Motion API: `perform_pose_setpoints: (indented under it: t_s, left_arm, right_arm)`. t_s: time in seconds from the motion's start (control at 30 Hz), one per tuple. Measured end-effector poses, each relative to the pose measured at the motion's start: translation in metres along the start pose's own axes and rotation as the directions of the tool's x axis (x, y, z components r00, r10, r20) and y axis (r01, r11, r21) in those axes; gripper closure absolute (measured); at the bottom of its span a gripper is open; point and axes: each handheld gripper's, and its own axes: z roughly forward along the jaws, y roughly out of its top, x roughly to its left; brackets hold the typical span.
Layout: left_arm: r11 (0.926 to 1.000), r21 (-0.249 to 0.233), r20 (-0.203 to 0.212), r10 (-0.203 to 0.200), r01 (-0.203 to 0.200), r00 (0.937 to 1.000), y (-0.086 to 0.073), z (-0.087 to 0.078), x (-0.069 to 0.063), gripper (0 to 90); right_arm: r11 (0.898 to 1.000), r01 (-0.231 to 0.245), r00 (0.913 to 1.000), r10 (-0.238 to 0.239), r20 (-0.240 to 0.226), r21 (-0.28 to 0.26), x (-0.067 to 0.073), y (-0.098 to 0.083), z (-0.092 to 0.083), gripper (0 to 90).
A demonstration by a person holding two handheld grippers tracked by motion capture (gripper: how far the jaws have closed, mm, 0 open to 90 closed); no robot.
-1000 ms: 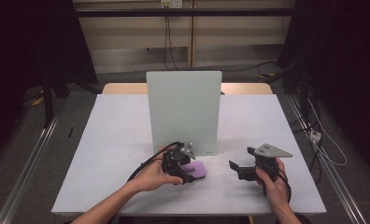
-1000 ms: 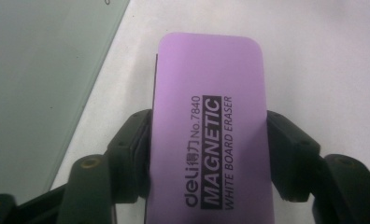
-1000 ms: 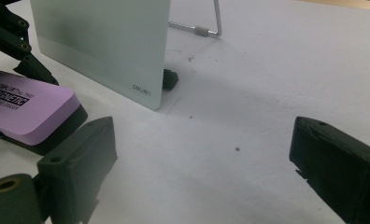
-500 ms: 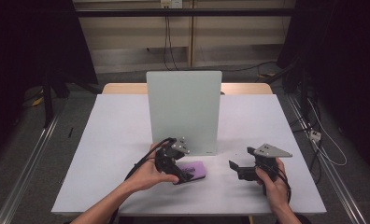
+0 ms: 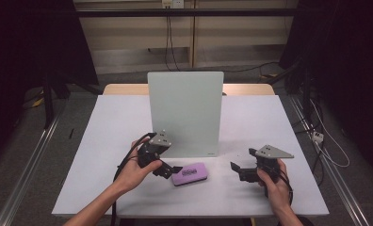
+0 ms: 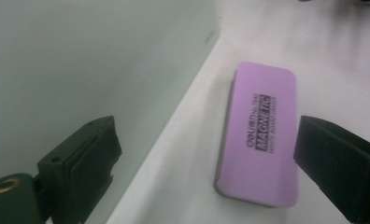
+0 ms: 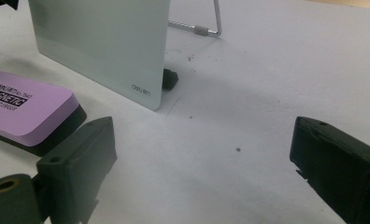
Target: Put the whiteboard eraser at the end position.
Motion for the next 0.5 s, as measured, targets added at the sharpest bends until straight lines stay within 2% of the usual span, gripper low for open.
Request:
perform_pose_setpoints:
  t_s: [0.1,0.23,0.27,0.47,0.5]
  left_arm:
    - [0.9998,-0.016,-0.040,-0.013,0.012,0.9991,-0.004,-0.007,0.001,6.6]
    - [0.9984,-0.050,-0.054,-0.030,0.027,0.9981,-0.011,-0.014,0.002,6.4]
    - [0.9983,-0.050,-0.074,-0.035,0.031,0.9967,-0.013,-0.017,0.002,6.4]
    - [0.9919,-0.101,-0.094,-0.086,0.076,0.9918,-0.024,-0.028,0.008,6.3]
    - [0.9933,-0.096,-0.111,-0.074,0.063,0.9910,-0.026,-0.031,0.010,6.3]
  right_arm:
    - [1.000,0.001,1.0000,-0.001,-0.001,0.000,0.000,0.000,0.000,7.2]
    - [1.000,0.001,1.0000,-0.001,0.000,-0.001,0.000,0.000,0.000,7.1]
    - [1.000,0.001,1.0000,-0.001,0.000,0.000,0.000,0.000,0.000,7.2]
    - [1.000,0.000,1.0000,0.000,0.002,0.001,0.000,0.000,0.000,7.1]
    - [1.000,0.000,1.0000,0.000,0.001,0.002,0.000,0.000,0.000,7.1]
